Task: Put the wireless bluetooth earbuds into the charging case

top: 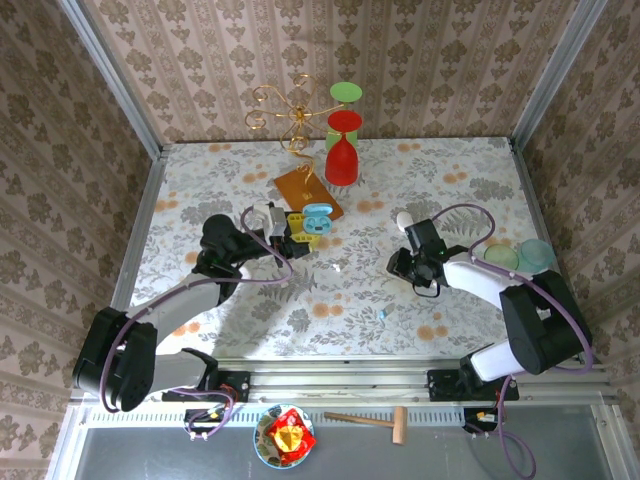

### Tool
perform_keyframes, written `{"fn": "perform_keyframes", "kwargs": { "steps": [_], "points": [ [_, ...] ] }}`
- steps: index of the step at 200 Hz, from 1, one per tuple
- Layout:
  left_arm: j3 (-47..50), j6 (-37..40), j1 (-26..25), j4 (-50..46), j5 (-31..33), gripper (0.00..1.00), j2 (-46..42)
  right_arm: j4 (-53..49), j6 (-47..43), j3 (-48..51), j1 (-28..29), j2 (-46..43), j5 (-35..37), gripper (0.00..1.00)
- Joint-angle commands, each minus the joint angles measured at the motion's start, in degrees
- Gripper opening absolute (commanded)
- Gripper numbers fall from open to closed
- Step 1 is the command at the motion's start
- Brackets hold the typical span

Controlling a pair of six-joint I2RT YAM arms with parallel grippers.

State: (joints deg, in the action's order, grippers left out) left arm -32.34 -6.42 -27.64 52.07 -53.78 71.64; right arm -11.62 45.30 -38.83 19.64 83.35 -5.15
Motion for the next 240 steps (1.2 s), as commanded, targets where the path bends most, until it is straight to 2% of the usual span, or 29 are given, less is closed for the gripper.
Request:
{"fn": "perform_keyframes", "kwargs": {
  "steps": [1, 147, 182, 204, 240],
  "points": [
    [-1.15, 0.92, 0.45, 1.01, -1.12, 0.27, 0.17, 2.2, 1.6, -0.55, 0.27, 1.54, -1.1, 0.38],
    [-0.89, 1.57, 0.43, -0.04, -0.85, 0.27, -0.16, 3.18, -1.66, -6.96, 0.1, 8.42, -2.57, 0.34],
    [-0.8, 2.0, 0.39, -0.73, -0.79, 0.27, -0.3, -1.73, -5.84, -7.12, -0.08, 6.12, 0.82, 0.35],
    [-0.8, 2.01, 0.4, -0.39, -1.02, 0.28, -0.18, -4.99, -9.72, -8.75, -0.34, 6.75, -0.2, 0.36],
    [-0.8, 1.93, 0.4, -0.05, -1.2, 0.27, 0.17, -9.9, -17.24, -13.15, -0.34, 9.47, -2.32, 0.32]
  ]
}}
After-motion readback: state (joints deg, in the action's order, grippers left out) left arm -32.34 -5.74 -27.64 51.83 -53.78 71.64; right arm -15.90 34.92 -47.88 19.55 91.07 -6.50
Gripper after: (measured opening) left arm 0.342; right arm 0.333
